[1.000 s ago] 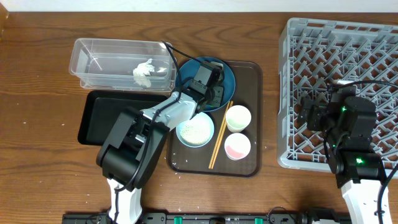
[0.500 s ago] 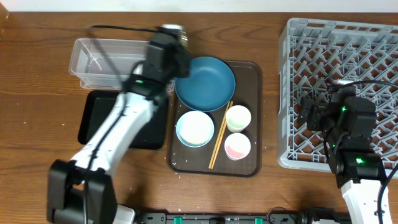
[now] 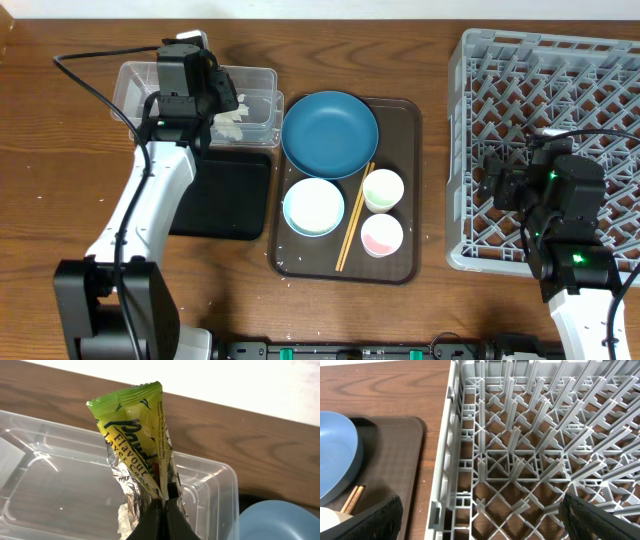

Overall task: Sort waste into correct bins and load items into the dishwasher rack
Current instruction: 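Carry the yellow wrapper with the left gripper and drop it into the clear bin, then grasp the rim of the light-blue rice bowl with the left gripper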

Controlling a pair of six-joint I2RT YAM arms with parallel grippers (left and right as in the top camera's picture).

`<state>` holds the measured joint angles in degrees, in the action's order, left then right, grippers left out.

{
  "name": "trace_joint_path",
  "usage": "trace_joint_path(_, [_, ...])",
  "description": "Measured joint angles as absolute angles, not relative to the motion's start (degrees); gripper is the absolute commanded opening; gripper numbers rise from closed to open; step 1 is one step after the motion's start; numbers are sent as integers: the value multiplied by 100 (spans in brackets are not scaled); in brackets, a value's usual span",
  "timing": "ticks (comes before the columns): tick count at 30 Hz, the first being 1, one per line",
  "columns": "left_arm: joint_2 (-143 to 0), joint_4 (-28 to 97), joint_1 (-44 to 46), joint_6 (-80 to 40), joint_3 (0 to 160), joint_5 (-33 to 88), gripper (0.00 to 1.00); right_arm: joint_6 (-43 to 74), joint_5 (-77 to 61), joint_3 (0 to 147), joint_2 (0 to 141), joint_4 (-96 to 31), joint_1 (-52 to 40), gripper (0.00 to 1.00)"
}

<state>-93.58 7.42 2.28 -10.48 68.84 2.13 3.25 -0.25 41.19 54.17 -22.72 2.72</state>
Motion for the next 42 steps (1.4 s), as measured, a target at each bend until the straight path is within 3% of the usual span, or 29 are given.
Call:
trace_joint_path(3, [-9539, 705, 231, -1048, 6884, 215, 10, 325, -25, 4119, 5417, -2272, 272, 99])
trace_joint_path(6, [-9806, 672, 231, -1031, 6884, 220, 51, 325, -23, 4119, 5417, -2272, 272, 99])
trace_joint_path(7, [-9887, 652, 231, -1033, 6884, 213, 57, 325, -25, 4119, 5417, -2272, 272, 99])
trace_joint_path(15, [-9649, 447, 248, -1046, 6882, 349, 58, 325, -25, 4119, 5417, -2272, 272, 99])
trace_joint_path(21, [-8947, 1684, 502, -1048, 6899, 871, 58, 325, -23, 4119, 5417, -2272, 272, 99])
trace_joint_path(29, [-8938, 3721, 1269, -1055, 6853, 1441, 58, 325, -25, 4121, 5448, -2270, 272, 99])
trace_joint_path(42, [-8989, 3736, 2995, -1096, 6460, 1194, 58, 327, -25, 4121, 5502, -2272, 272, 99])
